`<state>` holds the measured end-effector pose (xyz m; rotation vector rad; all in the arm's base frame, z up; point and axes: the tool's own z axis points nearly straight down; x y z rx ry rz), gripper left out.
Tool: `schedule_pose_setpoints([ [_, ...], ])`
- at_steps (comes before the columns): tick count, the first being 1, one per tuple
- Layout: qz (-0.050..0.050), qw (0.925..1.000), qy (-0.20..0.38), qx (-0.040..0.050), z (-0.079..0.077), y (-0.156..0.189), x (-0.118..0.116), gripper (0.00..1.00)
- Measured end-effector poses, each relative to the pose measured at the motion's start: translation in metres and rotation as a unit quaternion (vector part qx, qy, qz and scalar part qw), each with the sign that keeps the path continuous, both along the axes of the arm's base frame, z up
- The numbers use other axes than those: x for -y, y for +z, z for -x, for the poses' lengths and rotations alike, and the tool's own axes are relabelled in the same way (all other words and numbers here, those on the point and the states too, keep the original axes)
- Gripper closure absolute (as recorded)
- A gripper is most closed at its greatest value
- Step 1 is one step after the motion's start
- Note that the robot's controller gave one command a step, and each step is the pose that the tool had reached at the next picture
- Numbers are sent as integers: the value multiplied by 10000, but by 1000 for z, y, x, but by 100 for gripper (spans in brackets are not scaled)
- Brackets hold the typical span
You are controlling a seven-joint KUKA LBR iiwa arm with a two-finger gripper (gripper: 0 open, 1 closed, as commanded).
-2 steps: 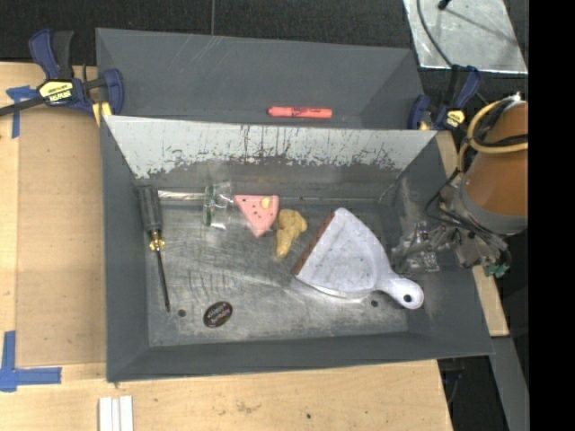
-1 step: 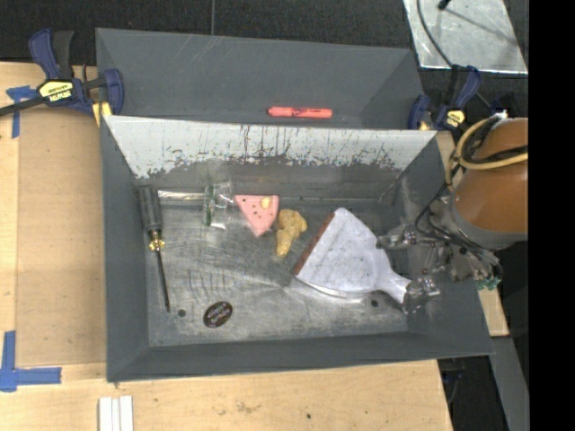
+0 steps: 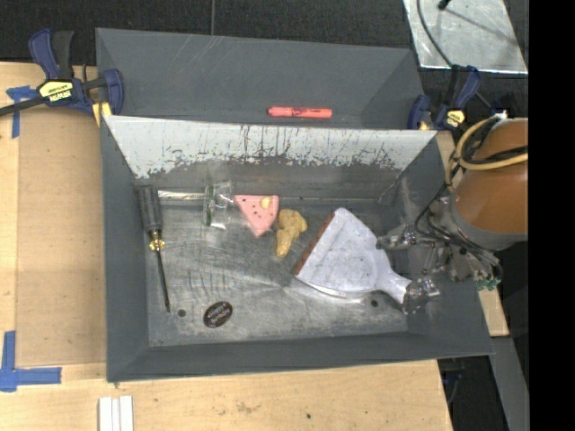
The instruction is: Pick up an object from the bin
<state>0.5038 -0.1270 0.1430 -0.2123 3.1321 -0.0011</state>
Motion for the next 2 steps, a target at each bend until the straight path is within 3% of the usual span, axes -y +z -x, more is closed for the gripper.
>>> schedule_pose_setpoints([
  [1, 15, 9990, 455, 45, -1, -27, 5, 0],
  [2, -6, 9983, 590, -17, 6, -60, 3, 0],
])
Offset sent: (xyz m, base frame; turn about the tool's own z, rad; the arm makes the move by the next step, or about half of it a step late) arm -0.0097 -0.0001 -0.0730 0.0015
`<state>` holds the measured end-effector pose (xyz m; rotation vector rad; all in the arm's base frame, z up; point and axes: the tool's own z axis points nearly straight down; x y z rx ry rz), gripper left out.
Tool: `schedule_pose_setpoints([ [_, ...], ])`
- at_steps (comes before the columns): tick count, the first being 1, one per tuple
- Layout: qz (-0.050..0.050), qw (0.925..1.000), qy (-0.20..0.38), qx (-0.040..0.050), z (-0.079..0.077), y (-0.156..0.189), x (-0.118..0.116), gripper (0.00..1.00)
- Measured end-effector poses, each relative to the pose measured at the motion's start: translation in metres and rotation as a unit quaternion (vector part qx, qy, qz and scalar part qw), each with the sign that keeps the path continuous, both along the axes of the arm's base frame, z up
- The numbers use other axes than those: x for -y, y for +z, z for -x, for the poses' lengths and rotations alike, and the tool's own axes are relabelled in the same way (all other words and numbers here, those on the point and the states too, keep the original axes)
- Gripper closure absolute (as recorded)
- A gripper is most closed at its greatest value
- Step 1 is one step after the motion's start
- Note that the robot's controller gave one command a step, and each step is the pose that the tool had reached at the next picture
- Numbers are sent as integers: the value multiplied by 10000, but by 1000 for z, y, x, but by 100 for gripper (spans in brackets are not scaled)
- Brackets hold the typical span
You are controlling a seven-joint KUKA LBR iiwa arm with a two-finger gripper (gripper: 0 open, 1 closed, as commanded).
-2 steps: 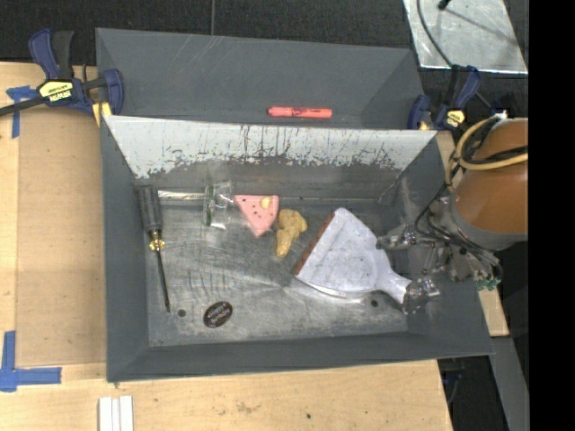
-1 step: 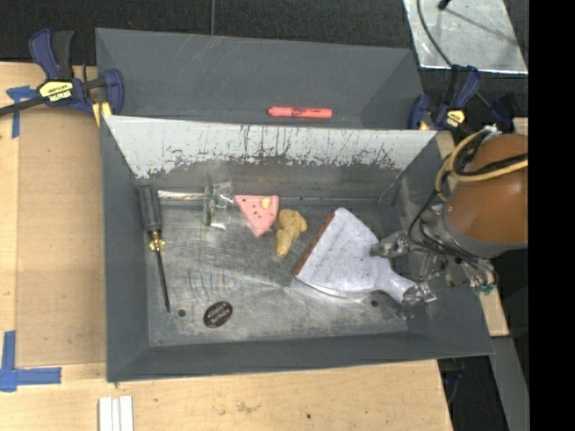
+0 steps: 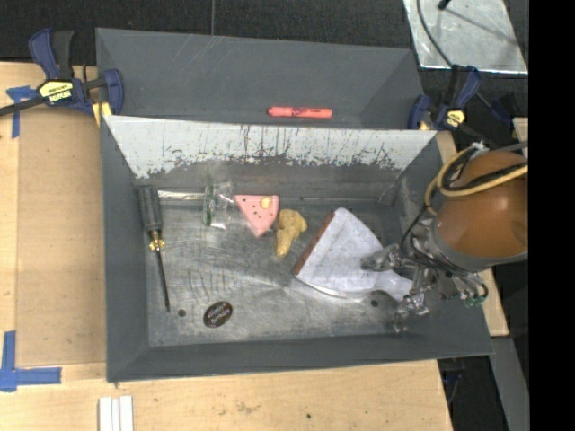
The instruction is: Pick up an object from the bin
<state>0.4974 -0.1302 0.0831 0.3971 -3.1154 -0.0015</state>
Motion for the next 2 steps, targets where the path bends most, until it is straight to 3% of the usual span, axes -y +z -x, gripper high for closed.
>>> schedule_pose_setpoints([
  [1, 2, 9984, -568, 11, 7, -6, 9, 0],
  [2, -2, 9992, -406, 35, 7, -6, 20, 0],
])
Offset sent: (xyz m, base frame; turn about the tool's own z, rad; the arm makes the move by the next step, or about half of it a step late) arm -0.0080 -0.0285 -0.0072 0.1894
